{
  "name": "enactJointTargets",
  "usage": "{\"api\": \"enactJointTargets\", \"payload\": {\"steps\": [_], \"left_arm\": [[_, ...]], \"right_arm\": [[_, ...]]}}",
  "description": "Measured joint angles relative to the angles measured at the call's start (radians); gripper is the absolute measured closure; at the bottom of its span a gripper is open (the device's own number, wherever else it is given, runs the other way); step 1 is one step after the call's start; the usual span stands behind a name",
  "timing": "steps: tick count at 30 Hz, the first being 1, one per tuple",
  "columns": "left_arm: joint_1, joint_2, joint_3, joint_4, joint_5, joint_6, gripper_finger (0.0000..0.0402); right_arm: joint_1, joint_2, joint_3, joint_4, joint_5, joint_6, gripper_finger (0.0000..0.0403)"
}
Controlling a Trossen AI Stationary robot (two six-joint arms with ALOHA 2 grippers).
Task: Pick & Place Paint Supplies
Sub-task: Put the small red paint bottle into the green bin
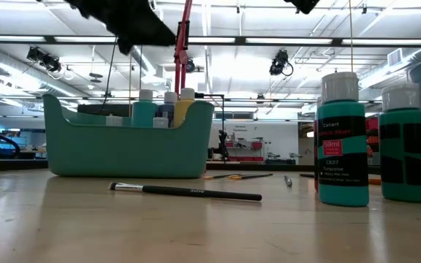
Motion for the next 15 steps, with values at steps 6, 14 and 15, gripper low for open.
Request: {"api": "enactJointTargets", "payload": {"steps": [6, 14, 15], "left_arm": [[-0.045, -0.026, 0.001, 0.004, -0.001, -0.003, 0.0345], [-0.078, -0.025, 0.001, 0.003, 0.003, 0.008, 0.0345], [-0.078, -0.025, 0.001, 0.006, 0.001, 0.009, 0.0345]], "right_arm": [[-0.001, 0.0, 0.0, 0.006, -0.049, -0.049, 0.0214], [0.026, 0.004, -0.086, 0.085, -0.034, -0.03, 0.0213], [0.031, 0.005, -0.117, 0.128, -0.036, -0.033, 0.0211]]}}
